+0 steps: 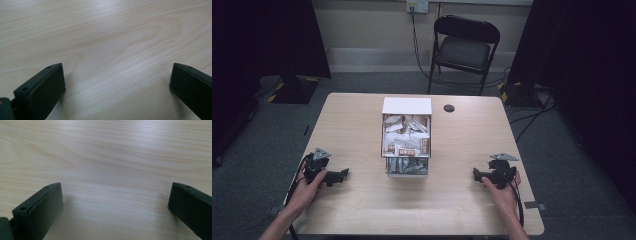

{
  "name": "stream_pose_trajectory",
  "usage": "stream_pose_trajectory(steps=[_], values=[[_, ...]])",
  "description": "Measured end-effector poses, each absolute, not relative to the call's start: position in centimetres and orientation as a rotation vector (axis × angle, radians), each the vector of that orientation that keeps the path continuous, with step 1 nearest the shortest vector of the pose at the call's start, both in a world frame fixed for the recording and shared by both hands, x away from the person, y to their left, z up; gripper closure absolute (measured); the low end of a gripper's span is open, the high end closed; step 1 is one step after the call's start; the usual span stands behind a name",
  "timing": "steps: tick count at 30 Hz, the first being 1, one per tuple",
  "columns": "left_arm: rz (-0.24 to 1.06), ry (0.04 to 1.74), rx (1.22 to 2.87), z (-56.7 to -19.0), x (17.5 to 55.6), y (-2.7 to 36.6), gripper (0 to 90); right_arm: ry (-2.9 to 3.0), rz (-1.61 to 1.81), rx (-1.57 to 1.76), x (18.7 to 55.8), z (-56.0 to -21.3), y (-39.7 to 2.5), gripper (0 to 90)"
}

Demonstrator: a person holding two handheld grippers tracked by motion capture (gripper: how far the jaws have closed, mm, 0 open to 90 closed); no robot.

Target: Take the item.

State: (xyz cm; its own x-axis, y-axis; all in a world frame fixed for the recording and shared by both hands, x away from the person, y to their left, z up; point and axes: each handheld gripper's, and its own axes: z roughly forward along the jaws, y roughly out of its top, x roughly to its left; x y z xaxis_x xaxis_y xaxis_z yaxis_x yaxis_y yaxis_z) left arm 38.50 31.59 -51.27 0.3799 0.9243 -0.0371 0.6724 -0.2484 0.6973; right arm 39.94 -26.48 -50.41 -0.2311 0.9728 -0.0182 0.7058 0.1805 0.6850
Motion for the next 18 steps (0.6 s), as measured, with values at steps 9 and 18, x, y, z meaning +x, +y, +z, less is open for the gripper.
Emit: stream_pose_trajectory(steps=[9, 18], values=[[0.514, 1.370, 2.009, -51.27, 38.50, 31.58, 0.0, 1.994, 0.762, 1.604, 39.65, -50.18, -26.42, 4.4], [0.514, 1.370, 2.009, -51.27, 38.50, 31.58, 0.0, 2.014, 0.815, 1.601, 39.38, -49.47, -26.63, 16.9]])
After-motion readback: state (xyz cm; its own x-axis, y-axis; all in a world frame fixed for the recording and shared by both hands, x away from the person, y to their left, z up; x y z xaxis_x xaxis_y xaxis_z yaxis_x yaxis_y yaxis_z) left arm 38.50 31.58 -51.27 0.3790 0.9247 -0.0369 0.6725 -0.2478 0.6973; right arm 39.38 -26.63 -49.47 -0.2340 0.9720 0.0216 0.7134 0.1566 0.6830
